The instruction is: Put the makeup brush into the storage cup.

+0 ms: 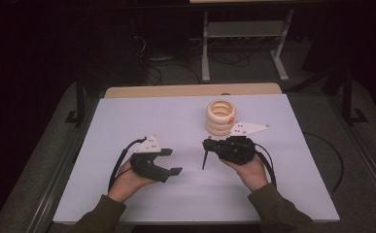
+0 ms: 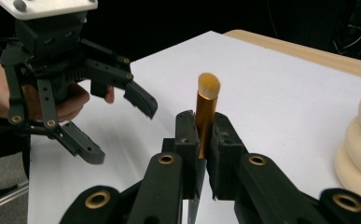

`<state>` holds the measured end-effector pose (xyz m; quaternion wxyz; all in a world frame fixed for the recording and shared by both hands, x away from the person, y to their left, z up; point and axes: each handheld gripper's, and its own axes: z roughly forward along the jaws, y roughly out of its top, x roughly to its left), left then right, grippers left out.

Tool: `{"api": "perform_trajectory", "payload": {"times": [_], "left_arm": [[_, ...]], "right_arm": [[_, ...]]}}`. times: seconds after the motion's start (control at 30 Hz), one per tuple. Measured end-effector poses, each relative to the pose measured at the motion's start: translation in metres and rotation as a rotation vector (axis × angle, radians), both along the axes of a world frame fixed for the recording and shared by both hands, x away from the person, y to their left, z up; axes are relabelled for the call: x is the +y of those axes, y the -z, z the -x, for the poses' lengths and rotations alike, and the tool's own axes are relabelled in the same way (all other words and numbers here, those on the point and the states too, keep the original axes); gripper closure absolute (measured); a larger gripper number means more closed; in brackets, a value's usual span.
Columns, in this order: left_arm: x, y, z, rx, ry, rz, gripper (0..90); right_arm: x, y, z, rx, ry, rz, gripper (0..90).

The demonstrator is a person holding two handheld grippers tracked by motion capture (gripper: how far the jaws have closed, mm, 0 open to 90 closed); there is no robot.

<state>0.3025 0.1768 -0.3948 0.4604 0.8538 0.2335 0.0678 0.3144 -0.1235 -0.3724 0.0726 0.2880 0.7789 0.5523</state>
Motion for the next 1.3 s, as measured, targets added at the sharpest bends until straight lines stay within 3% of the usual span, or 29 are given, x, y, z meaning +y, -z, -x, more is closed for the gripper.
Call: {"api": "perform_trajectory", "payload": {"times": [0.27, 0.57, 1.3], "left_arm": [[0.015, 0.004, 0.009, -0.005, -0.025, -0.021, 16.6], [0.029, 0.008, 0.016, -0.009, -0.042, -0.04, 15.7], [0.06, 0.017, 0.031, -0.004, -0.101, -0.032, 15.7]], "right_arm": [[-0.001, -0.002, -0.002, -0.016, 0.008, 0.035, 82.8], [-0.004, -0.005, -0.006, -0.028, 0.023, 0.039, 82.9], [-0.009, -0.013, -0.021, -0.035, 0.047, 0.038, 83.2]]}}
